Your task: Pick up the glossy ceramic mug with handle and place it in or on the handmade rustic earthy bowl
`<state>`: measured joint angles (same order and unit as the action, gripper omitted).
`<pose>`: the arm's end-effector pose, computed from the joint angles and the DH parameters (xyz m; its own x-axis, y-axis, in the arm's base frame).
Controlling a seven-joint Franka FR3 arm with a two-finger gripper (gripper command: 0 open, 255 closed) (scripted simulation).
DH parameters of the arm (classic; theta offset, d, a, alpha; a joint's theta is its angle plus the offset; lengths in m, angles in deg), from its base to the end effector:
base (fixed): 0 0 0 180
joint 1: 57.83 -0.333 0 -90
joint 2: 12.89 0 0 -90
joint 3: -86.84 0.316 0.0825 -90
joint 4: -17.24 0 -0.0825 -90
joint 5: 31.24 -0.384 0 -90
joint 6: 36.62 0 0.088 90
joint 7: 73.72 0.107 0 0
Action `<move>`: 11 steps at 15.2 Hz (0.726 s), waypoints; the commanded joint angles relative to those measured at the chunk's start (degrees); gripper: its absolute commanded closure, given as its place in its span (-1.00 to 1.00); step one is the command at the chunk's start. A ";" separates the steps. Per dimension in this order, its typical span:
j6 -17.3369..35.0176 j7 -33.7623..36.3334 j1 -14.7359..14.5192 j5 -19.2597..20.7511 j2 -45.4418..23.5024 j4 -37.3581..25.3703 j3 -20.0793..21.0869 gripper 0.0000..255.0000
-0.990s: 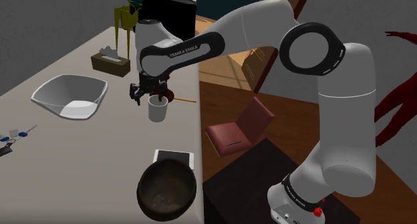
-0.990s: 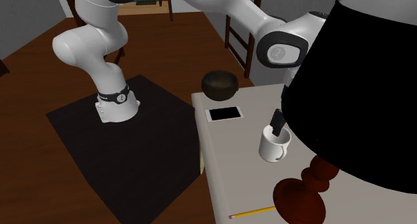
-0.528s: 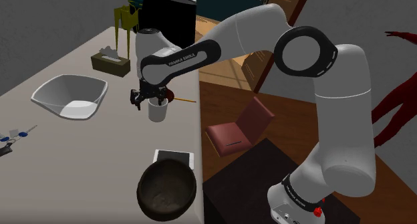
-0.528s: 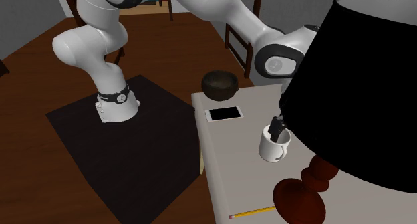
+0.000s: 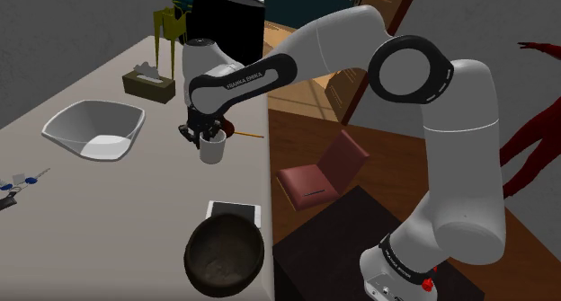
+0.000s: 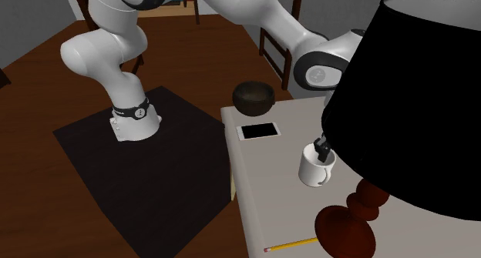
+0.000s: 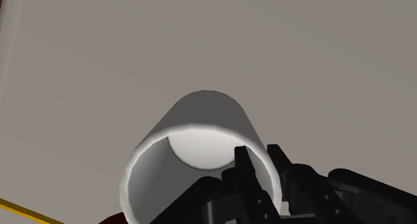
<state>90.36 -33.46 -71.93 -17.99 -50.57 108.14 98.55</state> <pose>0.6382 0.2787 0.2557 0.9881 -0.1512 0.0278 -0.1525 -0.9869 0.0531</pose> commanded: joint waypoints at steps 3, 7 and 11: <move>0.00 0.00 0.00 0.00 0.00 0.00 0.00 1.00; 0.00 0.00 0.00 0.00 -0.01 -0.01 0.00 1.00; -2.11 -0.38 0.18 -0.47 1.73 -0.41 0.33 1.00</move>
<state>88.81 -33.77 -71.77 -18.34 -49.28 107.87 98.78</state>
